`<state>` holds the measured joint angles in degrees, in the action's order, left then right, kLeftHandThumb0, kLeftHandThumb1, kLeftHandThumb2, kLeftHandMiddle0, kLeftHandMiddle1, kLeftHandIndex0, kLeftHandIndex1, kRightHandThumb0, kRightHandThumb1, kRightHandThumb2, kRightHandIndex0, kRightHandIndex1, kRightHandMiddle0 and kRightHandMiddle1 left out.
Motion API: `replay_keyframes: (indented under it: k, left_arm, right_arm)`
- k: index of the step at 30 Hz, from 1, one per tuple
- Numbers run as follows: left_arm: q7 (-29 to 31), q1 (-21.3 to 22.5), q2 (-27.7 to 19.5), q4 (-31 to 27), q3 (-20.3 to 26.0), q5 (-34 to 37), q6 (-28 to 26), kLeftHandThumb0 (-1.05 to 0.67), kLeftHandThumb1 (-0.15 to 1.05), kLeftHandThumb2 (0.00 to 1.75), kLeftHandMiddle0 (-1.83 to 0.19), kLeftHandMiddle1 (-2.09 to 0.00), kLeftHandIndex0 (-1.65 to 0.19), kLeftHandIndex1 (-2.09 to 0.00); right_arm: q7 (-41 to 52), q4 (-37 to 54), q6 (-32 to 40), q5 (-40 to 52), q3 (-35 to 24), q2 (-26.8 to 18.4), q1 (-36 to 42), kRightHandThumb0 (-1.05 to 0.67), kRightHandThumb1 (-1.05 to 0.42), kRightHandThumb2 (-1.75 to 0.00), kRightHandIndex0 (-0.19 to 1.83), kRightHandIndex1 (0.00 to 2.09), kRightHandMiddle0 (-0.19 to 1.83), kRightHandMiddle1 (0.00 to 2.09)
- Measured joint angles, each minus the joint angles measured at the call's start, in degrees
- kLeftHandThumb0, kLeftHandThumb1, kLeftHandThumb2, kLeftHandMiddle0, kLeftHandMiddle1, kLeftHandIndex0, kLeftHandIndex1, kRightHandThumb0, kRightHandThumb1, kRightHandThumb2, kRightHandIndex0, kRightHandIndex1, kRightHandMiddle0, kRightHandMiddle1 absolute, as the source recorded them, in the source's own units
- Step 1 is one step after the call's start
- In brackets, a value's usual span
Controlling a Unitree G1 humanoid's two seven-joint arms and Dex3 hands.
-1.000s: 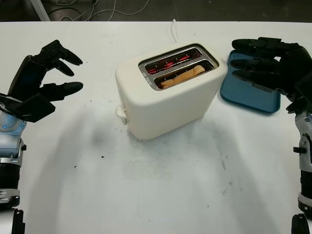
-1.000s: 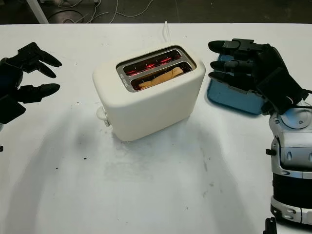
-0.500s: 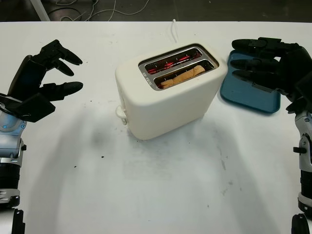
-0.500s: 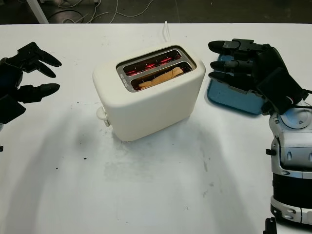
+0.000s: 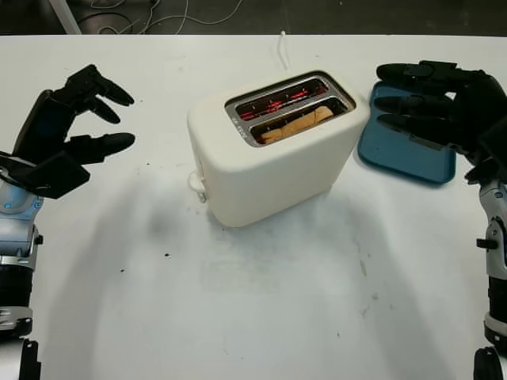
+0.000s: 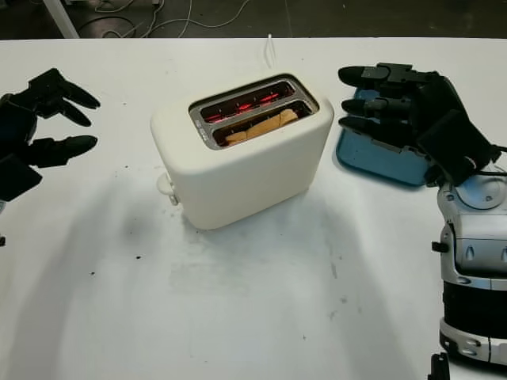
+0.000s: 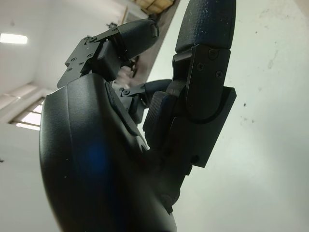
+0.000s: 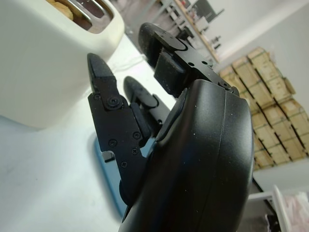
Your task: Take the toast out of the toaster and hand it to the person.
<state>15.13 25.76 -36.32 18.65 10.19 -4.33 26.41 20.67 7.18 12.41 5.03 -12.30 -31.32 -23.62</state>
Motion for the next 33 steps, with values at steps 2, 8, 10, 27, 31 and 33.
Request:
replay_keyframes:
  k: [2, 8, 10, 27, 31, 33]
  left_arm:
    - [0.0, 0.0, 0.0, 0.0, 0.0, 0.0, 0.0, -1.05, 0.92, 0.26, -0.43, -1.4, -0.3, -1.31]
    - [0.0, 0.0, 0.0, 0.0, 0.0, 0.0, 0.0, -1.05, 0.92, 0.26, -0.42, -1.4, -0.3, -1.3]
    - [0.0, 0.0, 0.0, 0.0, 0.0, 0.0, 0.0, -1.05, 0.92, 0.27, -0.42, -1.4, -0.3, -1.3]
    - [0.0, 0.0, 0.0, 0.2, 0.0, 0.0, 0.4, -1.05, 0.92, 0.27, -0.42, -1.39, -0.29, -1.3]
    - [0.0, 0.0, 0.0, 0.2, 0.0, 0.0, 0.4, -1.05, 0.92, 0.27, -0.42, -1.4, -0.3, -1.3]
    - [0.0, 0.0, 0.0, 0.2, 0.0, 0.0, 0.4, -1.05, 0.92, 0.27, -0.42, -1.4, -0.3, -1.31]
  right_arm:
    - [0.0, 0.0, 0.0, 0.0, 0.0, 0.0, 0.0, -0.24, -0.81, 0.0, 0.88, 0.02, 0.78, 0.0]
    - [0.0, 0.0, 0.0, 0.0, 0.0, 0.0, 0.0, -0.24, -0.81, 0.0, 0.88, 0.02, 0.78, 0.0]
    - [0.0, 0.0, 0.0, 0.0, 0.0, 0.0, 0.0, -0.23, -0.81, 0.0, 0.88, 0.02, 0.78, 0.0]
    - [0.0, 0.0, 0.0, 0.1, 0.0, 0.0, 0.0, -0.23, -0.81, 0.0, 0.88, 0.03, 0.79, 0.0]
    - [0.0, 0.0, 0.0, 0.1, 0.0, 0.0, 0.0, -0.24, -0.81, 0.0, 0.88, 0.03, 0.79, 0.0]
    - [0.0, 0.0, 0.0, 0.1, 0.0, 0.0, 0.0, -0.24, -0.81, 0.0, 0.88, 0.03, 0.79, 0.0]
